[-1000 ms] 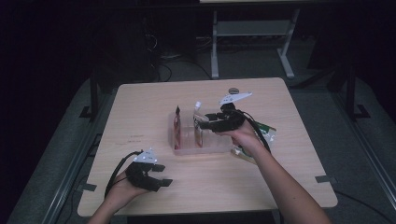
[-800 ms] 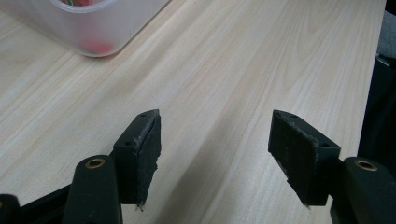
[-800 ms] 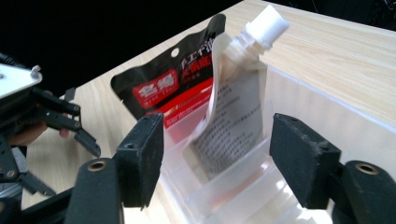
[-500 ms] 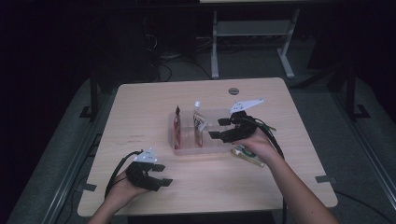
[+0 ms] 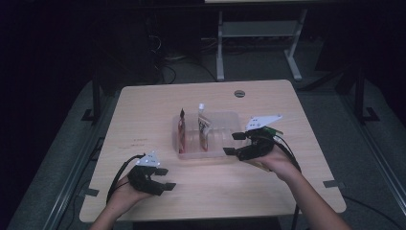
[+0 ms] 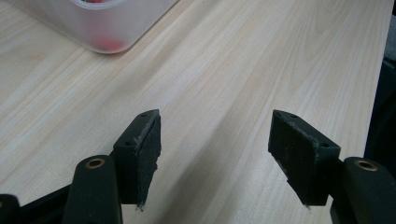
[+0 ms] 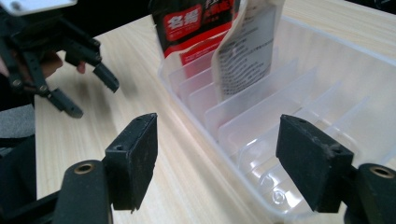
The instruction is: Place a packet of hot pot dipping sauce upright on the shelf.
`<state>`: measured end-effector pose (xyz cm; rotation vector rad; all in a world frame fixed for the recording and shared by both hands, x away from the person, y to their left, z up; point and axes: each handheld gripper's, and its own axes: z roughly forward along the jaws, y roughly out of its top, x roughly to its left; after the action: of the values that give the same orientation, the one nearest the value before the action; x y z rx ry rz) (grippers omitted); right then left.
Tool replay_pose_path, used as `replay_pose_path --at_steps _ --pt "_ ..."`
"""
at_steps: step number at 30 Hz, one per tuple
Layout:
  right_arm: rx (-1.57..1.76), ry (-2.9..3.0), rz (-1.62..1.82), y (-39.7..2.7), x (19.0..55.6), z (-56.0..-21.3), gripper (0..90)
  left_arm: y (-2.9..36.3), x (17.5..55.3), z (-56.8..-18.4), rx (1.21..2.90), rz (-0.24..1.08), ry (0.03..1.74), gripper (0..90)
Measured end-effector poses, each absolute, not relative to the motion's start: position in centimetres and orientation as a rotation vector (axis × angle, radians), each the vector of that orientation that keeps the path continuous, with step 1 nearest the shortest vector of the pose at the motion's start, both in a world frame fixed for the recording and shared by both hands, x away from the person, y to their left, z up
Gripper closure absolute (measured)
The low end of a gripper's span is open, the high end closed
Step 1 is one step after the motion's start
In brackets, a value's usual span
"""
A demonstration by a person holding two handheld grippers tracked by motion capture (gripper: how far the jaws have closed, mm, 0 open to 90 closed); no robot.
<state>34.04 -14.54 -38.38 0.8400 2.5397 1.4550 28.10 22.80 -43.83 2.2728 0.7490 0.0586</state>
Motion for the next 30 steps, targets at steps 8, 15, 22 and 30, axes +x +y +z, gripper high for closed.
replay_pose_path --at_steps 8,15,22,30 --pt "0.811 2.588 1.412 -15.5 31.9 -39.4 28.6 22.8 28.1 -43.8 2.270 0.058 0.756 34.2" --pt "0.824 2.609 1.387 -17.0 30.4 -40.4 28.1 22.8 28.0 -43.8 2.272 0.059 0.754 34.2" --pt "0.892 2.576 1.342 -19.8 30.2 -41.0 28.0 22.8 28.1 -43.8 2.273 0.062 0.753 34.2" --pt "1.029 2.471 1.278 -22.8 32.0 -41.5 35.7 22.5 28.1 -43.8 2.279 0.061 0.740 34.2"
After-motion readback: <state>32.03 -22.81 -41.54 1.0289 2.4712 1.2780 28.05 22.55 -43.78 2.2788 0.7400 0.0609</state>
